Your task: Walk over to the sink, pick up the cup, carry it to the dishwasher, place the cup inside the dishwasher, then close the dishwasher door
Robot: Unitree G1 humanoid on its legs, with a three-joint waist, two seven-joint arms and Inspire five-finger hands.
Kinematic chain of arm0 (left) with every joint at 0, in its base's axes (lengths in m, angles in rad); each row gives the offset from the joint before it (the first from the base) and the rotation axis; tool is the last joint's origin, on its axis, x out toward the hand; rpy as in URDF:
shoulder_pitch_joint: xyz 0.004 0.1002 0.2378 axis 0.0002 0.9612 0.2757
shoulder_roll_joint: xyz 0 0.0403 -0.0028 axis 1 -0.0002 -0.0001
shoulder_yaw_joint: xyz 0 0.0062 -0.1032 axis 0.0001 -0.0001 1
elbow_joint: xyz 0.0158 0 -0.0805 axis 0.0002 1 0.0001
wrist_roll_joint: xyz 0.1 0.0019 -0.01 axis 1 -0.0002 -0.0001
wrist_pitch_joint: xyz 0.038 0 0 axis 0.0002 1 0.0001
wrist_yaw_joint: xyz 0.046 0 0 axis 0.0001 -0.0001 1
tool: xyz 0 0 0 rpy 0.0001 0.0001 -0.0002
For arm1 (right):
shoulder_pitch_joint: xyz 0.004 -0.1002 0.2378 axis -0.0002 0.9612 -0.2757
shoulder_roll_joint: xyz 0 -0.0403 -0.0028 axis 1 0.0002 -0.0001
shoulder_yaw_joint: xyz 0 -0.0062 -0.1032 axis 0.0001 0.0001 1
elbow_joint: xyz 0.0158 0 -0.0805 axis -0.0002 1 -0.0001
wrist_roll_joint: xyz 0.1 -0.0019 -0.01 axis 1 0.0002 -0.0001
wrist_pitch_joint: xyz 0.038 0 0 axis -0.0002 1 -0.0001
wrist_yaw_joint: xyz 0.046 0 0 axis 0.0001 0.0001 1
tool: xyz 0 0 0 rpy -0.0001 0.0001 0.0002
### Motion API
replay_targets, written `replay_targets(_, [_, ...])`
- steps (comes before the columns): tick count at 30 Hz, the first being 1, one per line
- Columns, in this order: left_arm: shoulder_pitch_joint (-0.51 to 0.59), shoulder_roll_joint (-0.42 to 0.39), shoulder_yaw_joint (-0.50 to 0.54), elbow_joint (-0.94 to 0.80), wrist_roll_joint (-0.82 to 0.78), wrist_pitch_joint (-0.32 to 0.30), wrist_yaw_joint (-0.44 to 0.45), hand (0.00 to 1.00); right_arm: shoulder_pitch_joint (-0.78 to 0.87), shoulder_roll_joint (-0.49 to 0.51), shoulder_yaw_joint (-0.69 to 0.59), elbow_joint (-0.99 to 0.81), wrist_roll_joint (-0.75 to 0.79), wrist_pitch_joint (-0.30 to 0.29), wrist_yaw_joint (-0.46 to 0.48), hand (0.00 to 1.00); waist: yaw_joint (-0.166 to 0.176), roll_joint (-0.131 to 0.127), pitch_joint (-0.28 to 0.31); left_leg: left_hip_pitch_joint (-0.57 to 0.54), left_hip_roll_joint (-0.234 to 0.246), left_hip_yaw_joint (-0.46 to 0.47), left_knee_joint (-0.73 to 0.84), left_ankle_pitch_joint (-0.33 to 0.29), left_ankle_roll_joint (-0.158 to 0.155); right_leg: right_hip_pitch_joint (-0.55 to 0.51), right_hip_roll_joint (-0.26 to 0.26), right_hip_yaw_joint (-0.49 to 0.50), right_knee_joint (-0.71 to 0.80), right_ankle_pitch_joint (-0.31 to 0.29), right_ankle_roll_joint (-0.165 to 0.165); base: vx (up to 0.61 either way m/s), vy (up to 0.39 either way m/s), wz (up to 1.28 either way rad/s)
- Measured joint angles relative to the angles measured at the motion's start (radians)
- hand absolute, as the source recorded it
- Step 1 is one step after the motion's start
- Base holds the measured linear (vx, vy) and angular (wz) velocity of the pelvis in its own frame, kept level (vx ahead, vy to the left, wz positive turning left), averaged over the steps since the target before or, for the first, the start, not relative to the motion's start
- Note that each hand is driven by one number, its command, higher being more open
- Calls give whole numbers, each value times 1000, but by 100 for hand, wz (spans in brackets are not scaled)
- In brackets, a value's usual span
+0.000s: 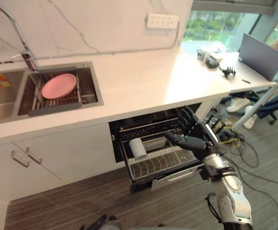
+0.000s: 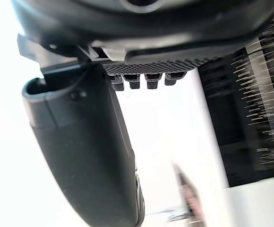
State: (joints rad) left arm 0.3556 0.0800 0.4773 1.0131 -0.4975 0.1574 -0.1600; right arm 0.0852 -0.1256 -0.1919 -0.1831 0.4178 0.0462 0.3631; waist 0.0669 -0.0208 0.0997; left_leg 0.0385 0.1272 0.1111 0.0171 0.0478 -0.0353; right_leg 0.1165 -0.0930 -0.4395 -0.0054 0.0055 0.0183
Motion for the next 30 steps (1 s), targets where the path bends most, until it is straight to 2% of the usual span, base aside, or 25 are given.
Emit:
replay_targets(1, [-4, -8, 55, 29, -28, 50, 1, 100, -9, -3, -48, -8, 24, -22, 0, 100, -9, -10, 10, -46, 27, 121, 165, -76, 69, 1, -22, -39, 4, -1, -6, -66, -7, 70])
replay_targets(3, [20, -35, 124, 43, -27, 85, 1, 100, -7, -28, -110, -13, 54, -30, -23, 100, -2, -12, 12, -75, 55, 241, 459, -173, 122, 21, -54, -71, 6, 0, -2, -74, 63, 64])
replay_targets(5, [40, -46, 149, 38, 34, 99, 11, 100, 14, -36, -166, -49, 93, -37, -45, 100, -21, 5, 1, -11, 52, 270, 468, -191, 115, 37, -71, -119, 2, 5, 17, -62, 117, 74])
replay_targets(6, [42, -53, 149, 38, 104, 99, 22, 100, 22, -36, -191, -68, 113, -48, -52, 100, -35, 24, -10, 23, 42, 256, 373, -200, 67, 34, -68, -146, 5, 3, 31, -58, 212, 96])
replay_targets(7, [43, -51, 141, 36, 218, 98, 46, 100, 25, -34, -221, -83, 129, -67, -59, 100, -62, 56, -35, 73, 14, 247, 152, -200, 0, 2, -63, -183, 21, 3, 47, -45, 187, 94])
replay_targets(8, [40, -47, 133, 37, 257, 98, 57, 100, 25, -26, -227, -83, 133, -78, -60, 100, -70, 59, -39, 93, 1, 243, 68, -172, -29, -12, -67, -197, 29, 5, 48, 2, 226, 78])
replay_targets(9, [39, -42, 126, 28, 314, 97, 77, 100, 35, 2, -225, -85, 133, -81, -70, 100, -71, 53, -43, 115, -32, 235, -24, -119, -18, -18, -86, -211, 38, 21, 51, 12, 160, 42])
replay_targets(11, [34, -33, 82, 6, 354, 95, 112, 100, 48, 32, -194, -86, 130, -87, -93, 100, -74, 45, -45, 122, -67, 199, -91, -79, 0, -27, -116, -243, 53, 35, 71, -3, 163, 48])
replay_targets(15, [8, -21, -15, 5, 378, 98, 162, 100, 34, 51, -121, -84, 129, -92, -151, 100, -77, 44, -41, 113, -102, 151, -108, -67, 24, -40, -174, -274, 126, 33, 82, 2, 106, 42])
replay_targets(16, [-2, -19, -37, 4, 375, 107, 163, 100, 33, 52, -95, -84, 129, -96, -165, 100, -76, 47, -35, 110, -106, 126, -108, -68, 34, -65, -198, -247, 213, 18, 56, 31, 110, 59])
replay_targets(17, [-5, -10, -65, -5, 363, 123, 160, 100, 32, 54, -77, -81, 126, -97, -178, 100, -83, 41, -30, 105, -112, 88, -99, -62, 52, -112, -204, -99, 311, -32, -17, 31, 97, 85])
replay_targets(18, [-8, 3, -77, -11, 360, 136, 158, 100, 36, 60, -73, -82, 120, -97, -187, 100, -96, 46, -31, 93, -111, 51, -91, -61, 56, -139, -172, 31, 346, -68, -8, 32, 1, 156])
replay_targets(19, [-16, 29, -102, -29, 366, 166, 156, 100, 46, 64, -76, -91, 96, -104, -218, 100, -130, 27, -31, 56, -109, -40, -67, -64, 68, -149, -64, 240, 347, -139, 39, 28, -71, 165])
replay_targets(20, [-21, 38, -107, -29, 374, 174, 155, 100, 48, 63, -79, -100, 89, -104, -235, 100, -139, 15, -29, 42, -115, -77, -61, -60, 69, -151, -18, 317, 333, -152, 41, 59, -110, 191])
replay_targets(21, [-26, 54, -110, -27, 386, 192, 154, 100, 48, 57, -85, -126, 88, -104, -262, 100, -139, -20, -23, 30, -144, -121, -58, -47, 61, -152, 37, 417, 276, -154, 27, 89, -85, 118])
replay_targets(22, [-30, 52, -118, -22, 421, 210, 153, 100, 43, 41, -88, -144, 88, -105, -274, 100, -117, -38, -23, 27, -165, -134, -51, -45, 58, -139, 23, 405, 252, -175, 1, 98, -47, 84])
replay_targets(23, [-29, 49, -132, -22, 438, 229, 154, 100, 38, 35, -88, -147, 89, -106, -274, 100, -109, -35, -23, 24, -166, -135, -50, -46, 57, -129, 24, 407, 230, -174, 3, 61, -14, 25])
replay_targets(24, [0, 1, -182, -35, 488, 246, 138, 100, 55, 30, -195, -153, 91, -112, -297, 100, -134, -8, 2, 45, -141, -85, -78, -57, 43, -93, 56, 470, 143, -140, 6, 25, 14, 4])
replay_targets(30, [-5, -1, -182, -38, 487, 240, 136, 100, 68, 32, -195, -167, 91, -112, -293, 100, -135, -4, 1, 49, -139, -67, -84, -57, 42, -97, 58, 482, 137, -138, 6, 1, 0, -6])
